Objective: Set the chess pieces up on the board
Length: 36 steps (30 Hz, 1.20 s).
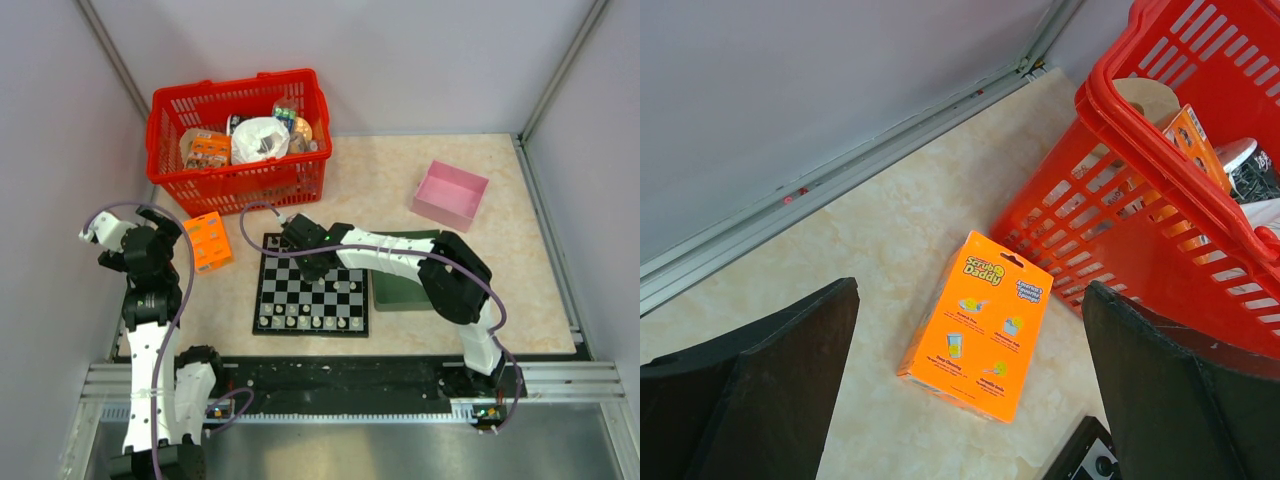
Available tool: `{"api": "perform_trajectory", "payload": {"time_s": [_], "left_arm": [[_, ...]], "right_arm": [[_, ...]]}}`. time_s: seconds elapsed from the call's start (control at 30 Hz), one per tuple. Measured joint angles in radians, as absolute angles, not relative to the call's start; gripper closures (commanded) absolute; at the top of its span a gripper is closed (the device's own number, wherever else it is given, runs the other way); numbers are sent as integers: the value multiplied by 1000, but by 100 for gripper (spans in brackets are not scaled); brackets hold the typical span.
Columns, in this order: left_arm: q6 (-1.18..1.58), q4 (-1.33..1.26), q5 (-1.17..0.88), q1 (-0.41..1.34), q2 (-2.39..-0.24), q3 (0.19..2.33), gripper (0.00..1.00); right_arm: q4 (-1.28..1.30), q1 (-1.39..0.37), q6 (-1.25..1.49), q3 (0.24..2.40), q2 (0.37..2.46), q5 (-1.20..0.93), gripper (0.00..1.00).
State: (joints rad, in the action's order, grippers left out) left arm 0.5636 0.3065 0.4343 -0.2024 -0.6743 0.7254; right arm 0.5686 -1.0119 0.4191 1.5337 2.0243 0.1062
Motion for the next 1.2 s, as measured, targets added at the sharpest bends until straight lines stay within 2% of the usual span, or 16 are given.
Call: {"api": "perform_trajectory", "payload": {"time_s": [0.3, 0.67, 1.2], "left_arm": [[564, 306, 434, -202, -675, 725, 1], [569, 305, 432, -202, -675, 725, 1], [574, 298, 423, -202, -674, 725, 1]], "right_arm": [[568, -1025, 419, 1523, 2013, 106, 92], [570, -1110, 464, 1397, 1868, 106, 92], [569, -1118, 506, 1345, 1866, 101, 93]]}}
